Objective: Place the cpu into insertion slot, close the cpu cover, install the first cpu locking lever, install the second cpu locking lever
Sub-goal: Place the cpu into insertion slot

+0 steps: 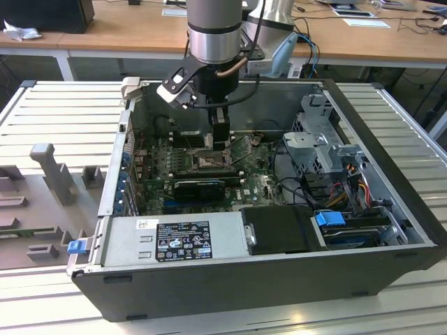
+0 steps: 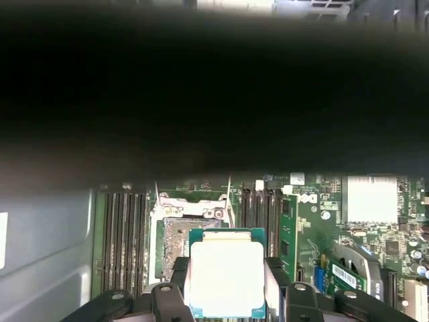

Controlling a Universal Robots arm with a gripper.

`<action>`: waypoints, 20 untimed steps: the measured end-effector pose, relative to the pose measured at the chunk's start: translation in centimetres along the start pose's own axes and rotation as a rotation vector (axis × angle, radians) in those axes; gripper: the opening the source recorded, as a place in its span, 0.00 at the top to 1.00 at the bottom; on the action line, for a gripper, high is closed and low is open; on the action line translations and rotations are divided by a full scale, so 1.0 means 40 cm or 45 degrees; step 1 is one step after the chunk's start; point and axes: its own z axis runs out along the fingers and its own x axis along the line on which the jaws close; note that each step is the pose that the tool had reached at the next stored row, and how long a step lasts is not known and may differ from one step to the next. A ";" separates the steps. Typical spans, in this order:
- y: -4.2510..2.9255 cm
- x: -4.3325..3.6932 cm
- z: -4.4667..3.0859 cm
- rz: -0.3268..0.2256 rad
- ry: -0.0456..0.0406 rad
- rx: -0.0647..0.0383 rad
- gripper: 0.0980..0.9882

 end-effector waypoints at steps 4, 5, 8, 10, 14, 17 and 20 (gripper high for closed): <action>-0.002 0.000 0.026 0.003 0.000 0.000 0.52; -0.003 0.000 0.031 0.002 0.001 0.000 0.52; -0.004 -0.001 0.045 0.003 0.002 0.000 0.52; -0.005 0.003 0.055 0.003 0.002 0.000 0.52; -0.006 0.030 0.077 0.003 0.002 0.000 0.52; -0.021 0.041 0.094 0.002 0.002 0.000 0.52; -0.030 0.048 0.113 0.007 0.002 0.000 0.52</action>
